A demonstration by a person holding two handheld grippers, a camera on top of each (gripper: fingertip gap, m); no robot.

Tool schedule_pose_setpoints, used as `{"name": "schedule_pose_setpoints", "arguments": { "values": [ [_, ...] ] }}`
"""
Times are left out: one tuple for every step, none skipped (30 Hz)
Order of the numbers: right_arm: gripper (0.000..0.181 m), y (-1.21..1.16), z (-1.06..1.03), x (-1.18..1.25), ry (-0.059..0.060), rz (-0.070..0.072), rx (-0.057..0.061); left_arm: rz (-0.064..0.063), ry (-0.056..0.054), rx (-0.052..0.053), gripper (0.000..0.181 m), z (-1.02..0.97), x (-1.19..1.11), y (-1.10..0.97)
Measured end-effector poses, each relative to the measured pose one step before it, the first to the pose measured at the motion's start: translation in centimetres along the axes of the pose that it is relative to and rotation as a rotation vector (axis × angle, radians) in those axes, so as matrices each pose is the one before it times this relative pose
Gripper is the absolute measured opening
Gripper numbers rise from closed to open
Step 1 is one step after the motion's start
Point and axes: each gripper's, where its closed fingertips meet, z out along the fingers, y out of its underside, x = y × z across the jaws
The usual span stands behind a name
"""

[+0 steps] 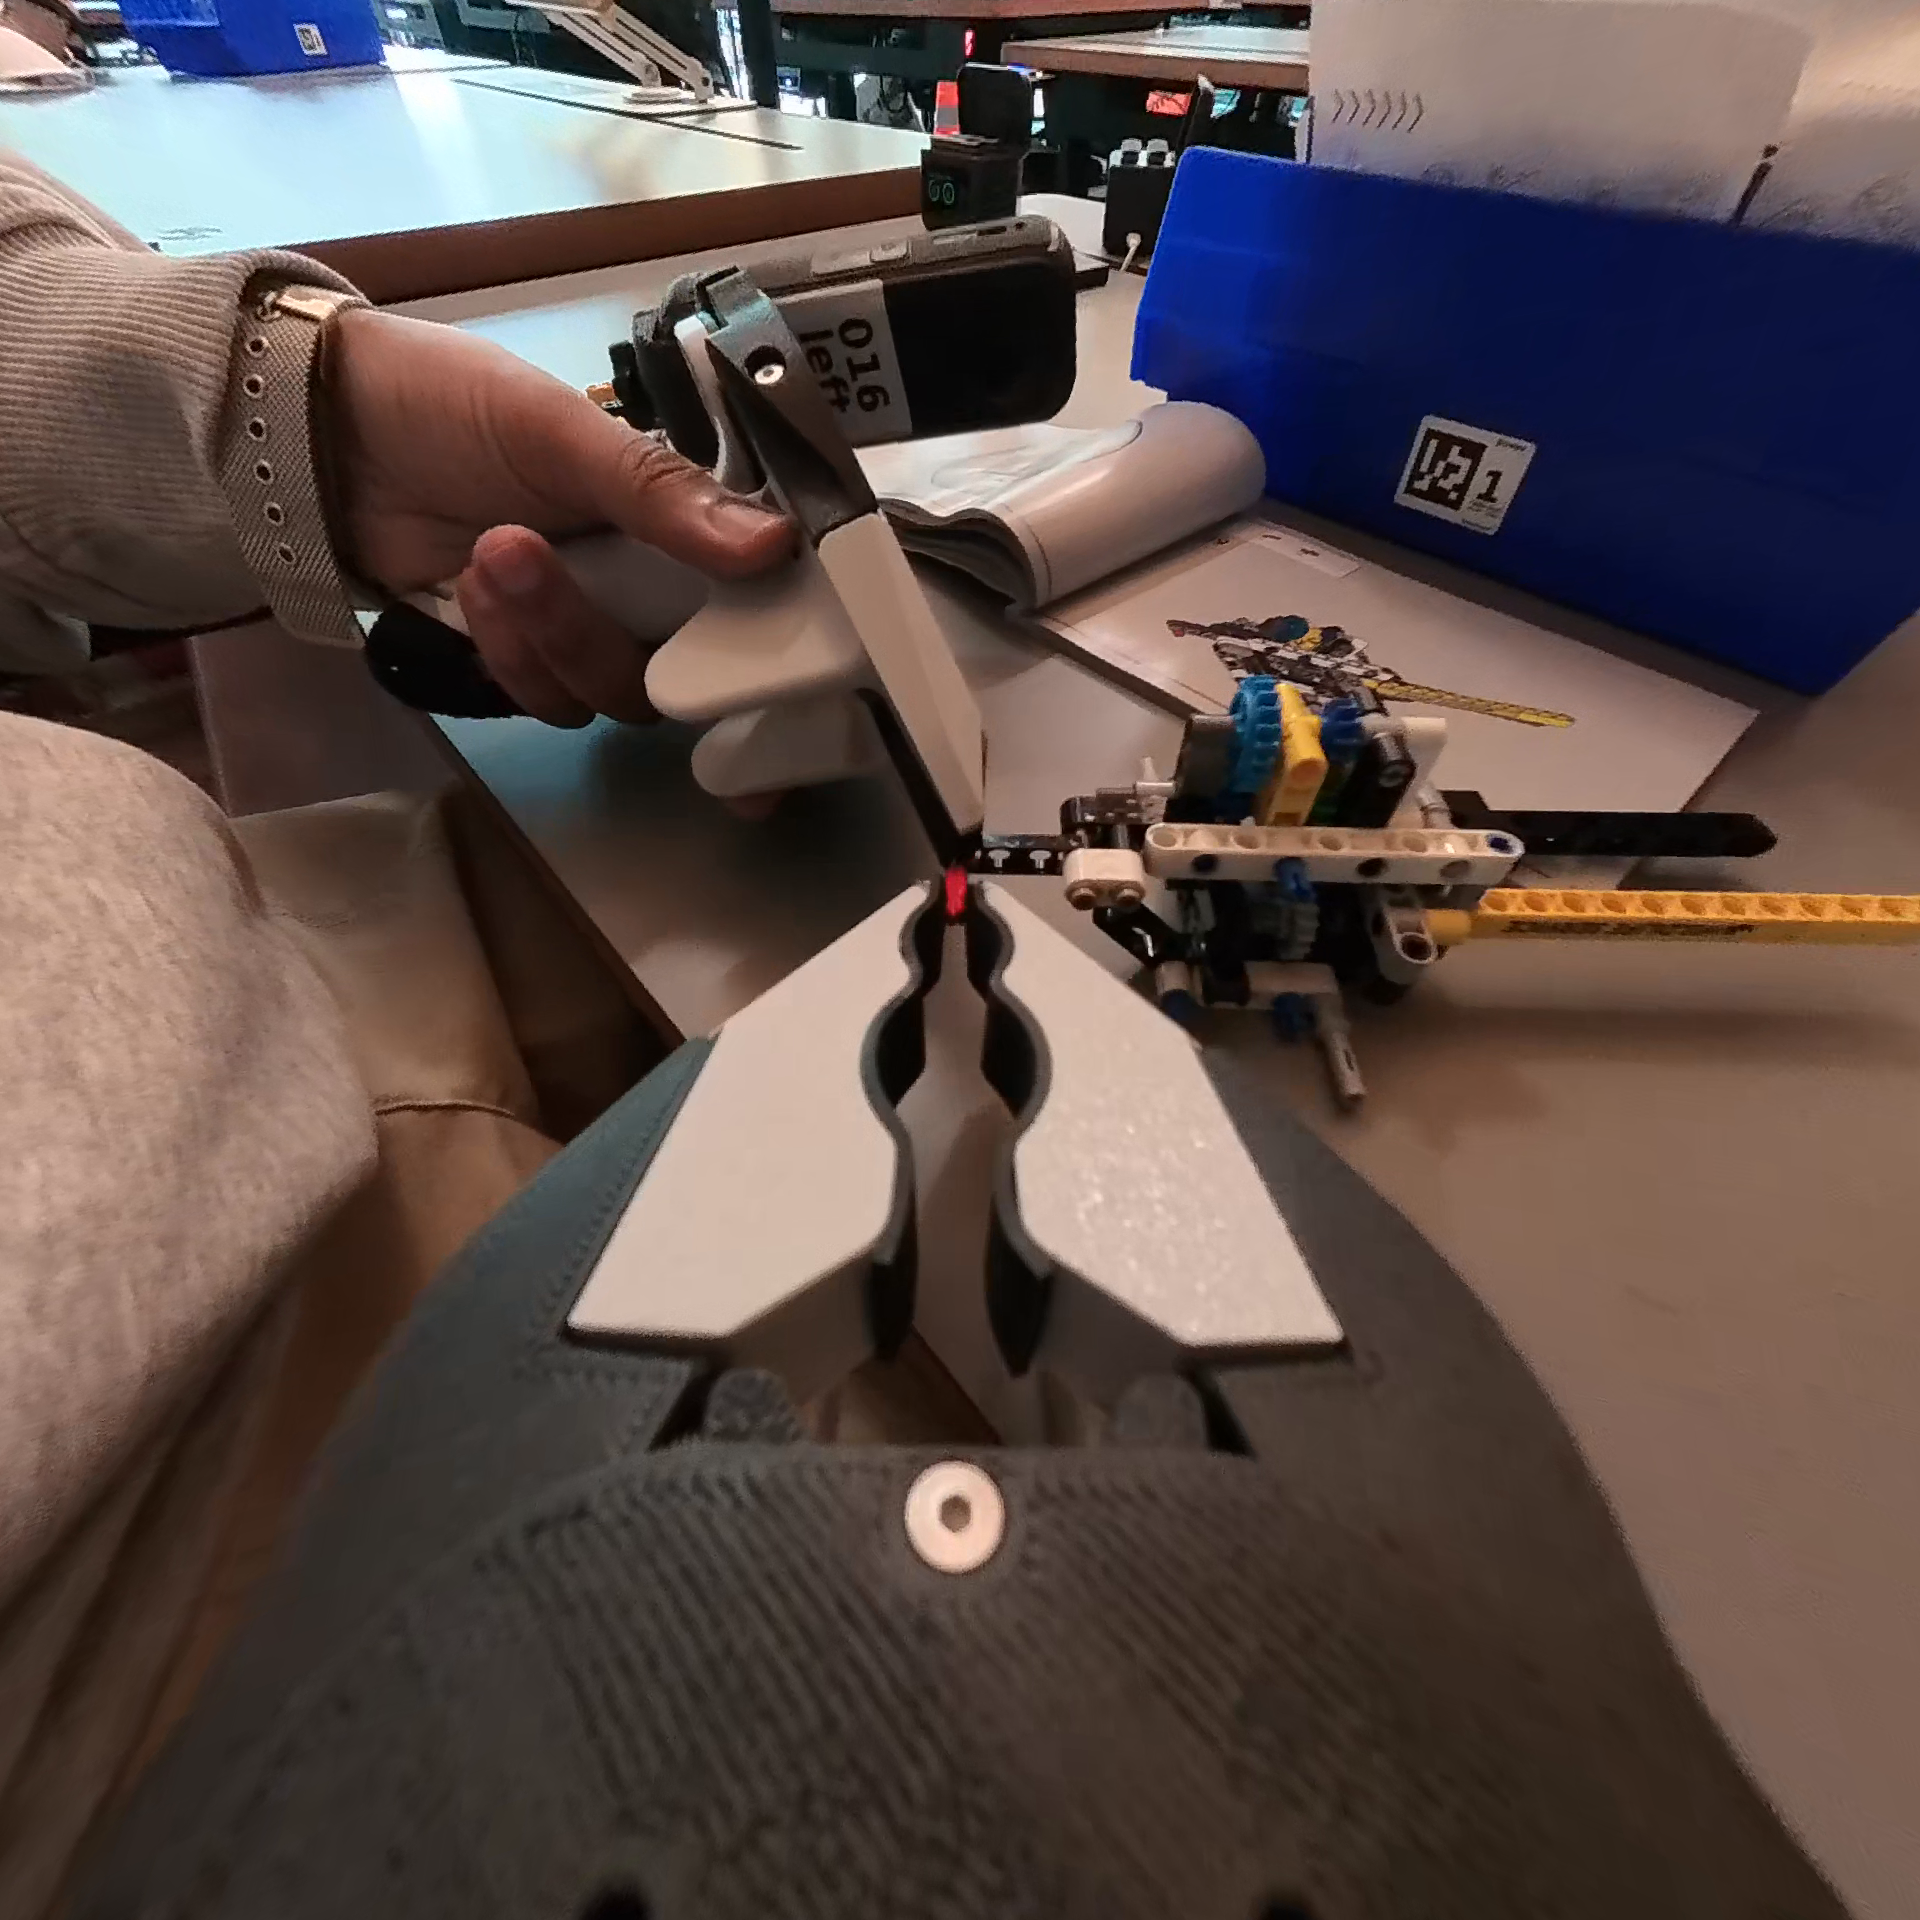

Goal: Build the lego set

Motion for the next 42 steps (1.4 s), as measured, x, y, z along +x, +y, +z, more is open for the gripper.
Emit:
{"name": "schedule_pose_setpoints", "arguments": {
  "values": [
    [0.002, 0.011, 0.034, -0.039, -0.0016, 0.0036, 0.0008, -0.0018, 0.0029, 0.0001, 0.006, -0.028, -0.034, 0.010],
    [0.002, 0.008, 0.039, -0.026, -0.0022, 0.0056, 0.0009, -0.0018, 0.0039, -0.0001, 0.006, -0.032, -0.022, 0.003],
    [0.002, 0.000, 0.029, -0.024, -0.0028, 0.0081, 0.0018, -0.0008, 0.0029, 0.0005, 0.006, -0.027, -0.030, 0.002],
    [0.002, -0.017, 0.024, -0.018, -0.0030, 0.0088, 0.0033, 0.0000, 0.0039, 0.0015, 0.006, -0.020, -0.010, -0.005],
    [0.002, -0.008, 0.010, -0.010, -0.0030, 0.0096, 0.0019, 0.0008, 0.0042, 0.0015, 0.006, -0.019, 0.001, 0.003],
    [0.002, -0.021, 0.010, -0.007, -0.0027, 0.0088, 0.0029, 0.0008, 0.0037, 0.0008, 0.006, -0.018, -0.007, 0.000],
    [0.002, -0.068, -0.011, -0.021, -0.0017, 0.0061, 0.0058, 0.0014, 0.0031, 0.0011, 0.006, -0.016, 0.002, 0.001],
    [0.002, -0.057, 0.002, -0.028, -0.0014, 0.0049, 0.0046, 0.0014, 0.0022, 0.0013, 0.006, -0.003, -0.007, 0.005],
    [0.002, -0.004, 0.020, -0.023, -0.0015, 0.0066, 0.0023, 0.0011, 0.0016, 0.0015, 0.006, -0.018, -0.009, -0.016],
    [0.002, 0.040, 0.029, -0.005, -0.0029, 0.0108, 0.0005, 0.0010, 0.0010, 0.0009, 0.006, -0.021, -0.006, -0.001],
    [0.002, 0.003, 0.017, -0.013, -0.0038, 0.0149, 0.0027, 0.0007, 0.0010, 0.0010, 0.006, -0.020, -0.002, -0.002],
    [0.002, 0.007, 0.026, 0.014, -0.0049, 0.0213, 0.0028, 0.0013, 0.0007, 0.0010, 0.006, -0.022, -0.002, -0.005],
    [0.002, 0.020, 0.015, 0.045, -0.0043, 0.0275, 0.0025, 0.0008, 0.0001, 0.0009, 0.006, -0.010, -0.003, 0.003],
    [0.002, 0.016, 0.018, 0.072, -0.0044, 0.0302, 0.0032, -0.0001, 0.0005, 0.0005, 0.006, -0.017, -0.006, -0.008],
    [0.002, -0.005, -0.003, 0.037, -0.0055, 0.0299, 0.0049, 0.0000, 0.0005, 0.0007, 0.006, -0.005, 0.006, -0.006],
    [0.002, -0.006, -0.003, 0.057, -0.0024, 0.0275, 0.0058, 0.0000, 0.0005, 0.0007, 0.006, -0.003, -0.004, -0.005],
    [0.002, -0.011, -0.006, 0.048, -0.0028, 0.0242, 0.0054, 0.0007, 0.0001, 0.0001, 0.006, 0.001, -0.004, -0.002],
    [0.002, 0.011, 0.000, 0.031, -0.0029, 0.0220, 0.0045, 0.0010, -0.0004, 0.0001, 0.006, 0.002, 0.000, 0.005],
    [0.002, 0.001, -0.005, 0.042, -0.0024, 0.0213, 0.0042, 0.0006, 0.0000, 0.0001, 0.006, -0.006, -0.003, 0.010],
    [0.002, -0.005, 0.005, 0.009, -0.0047, 0.0218, 0.0039, -0.0003, 0.0006, 0.0000, 0.006, -0.002, -0.001, -0.006],
    [0.002, -0.001, -0.009, 0.003, -0.0058, 0.0228, 0.0039, -0.0006, 0.0007, -0.0002, 0.006, 0.000, 0.005, 0.005],
    [0.002, -0.029, -0.018, -0.007, -0.0060, 0.0234, 0.0051, -0.0002, 0.0003, -0.0006, 0.006, 0.007, -0.003, 0.007],
    [0.002, -0.052, -0.023, -0.010, -0.0066, 0.0241, 0.0053, 0.0002, 0.0000, -0.0009, 0.006, 0.007, -0.008, 0.022],
    [0.002, -0.037, -0.014, -0.016, -0.0071, 0.0243, 0.0051, 0.0000, 0.0003, -0.0012, 0.006, 0.014, 0.008, 0.019],
    [0.002, -0.028, -0.025, 0.018, -0.0056, 0.0239, 0.0046, -0.0004, 0.0009, -0.0004, 0.006, -0.003, -0.006, 0.001],
    [0.002, -0.033, -0.013, 0.005, -0.0062, 0.0243, 0.0052, -0.0009, 0.0006, -0.0014, 0.006, 0.010, 0.006, 0.016],
    [0.002, -0.051, -0.029, -0.043, -0.0085, 0.0234, 0.0055, 0.0001, 0.0001, -0.0006, 0.006, 0.010, -0.005, 0.017],
    [0.002, -0.050, -0.021, -0.047, -0.0073, 0.0176, 0.0038, 0.0006, -0.0003, -0.0009, 0.006, 0.014, 0.005, 0.013],
    [0.002, 0.020, -0.011, -0.021, -0.0035, 0.0085, -0.0017, 0.0004, -0.0003, -0.0010, 0.006, 0.005, -0.004, 0.020],
    [0.002, 0.072, 0.014, -0.017, -0.0009, 0.0022, -0.0065, 0.0002, 0.0002, -0.0002, 0.006, 0.008, 0.003, -0.001],
    [0.002, 0.089, 0.035, -0.017, 0.0011, 0.0009, -0.0066, -0.0006, 0.0005, -0.0001, 0.006, -0.002, -0.002, -0.006],
    [0.002, 0.065, 0.026, 0.024, 0.0039, 0.0014, -0.0047, -0.0014, 0.0011, 0.0005, 0.006, -0.006, 0.003, -0.008],
    [0.002, 0.036, 0.017, 0.027, 0.0037, 0.0014, -0.0035, -0.0012, 0.0011, -0.0008, 0.006, 0.007, 0.006, 0.013],
    [0.002, 0.002, 0.013, 0.009, 0.0018, 0.0033, -0.0008, -0.0008, 0.0011, 0.0008, 0.006, -0.005, 0.008, -0.015],
    [0.002, -0.028, 0.000, 0.023, 0.0009, 0.0070, 0.0003, -0.0013, 0.0009, 0.0003, 0.006, -0.010, -0.003, -0.015],
    [0.002, -0.033, -0.012, 0.042, 0.0009, 0.0095, 0.0001, -0.0011, 0.0008, 0.0000, 0.006, -0.008, 0.009, 0.005],
    [0.002, -0.005, 0.008, 0.016, -0.0011, 0.0117, -0.0027, 0.0001, 0.0003, 0.0001, 0.006, 0.002, -0.006, 0.001],
    [0.002, 0.001, -0.004, 0.012, -0.0025, 0.0142, -0.0018, 0.0001, 0.0000, 0.0000, 0.006, 0.000, -0.001, 0.001],
    [0.002, 0.017, 0.005, -0.002, -0.0034, 0.0167, -0.0013, -0.0005, 0.0005, -0.0003, 0.006, -0.002, 0.010, 0.004],
    [0.002, 0.023, 0.005, -0.039, -0.0050, 0.0180, -0.0029, -0.0003, 0.0011, -0.0006, 0.006, 0.006, 0.008, 0.008],
    [0.002, 0.026, 0.007, -0.045, -0.0054, 0.0189, -0.0028, -0.0006, 0.0015, -0.0005, 0.006, -0.001, 0.006, 0.012],
    [0.002, 0.015, -0.001, -0.032, -0.0050, 0.0193, -0.0005, -0.0006, 0.0019, -0.0015, 0.006, 0.000, 0.022, 0.020]
  ]
}}
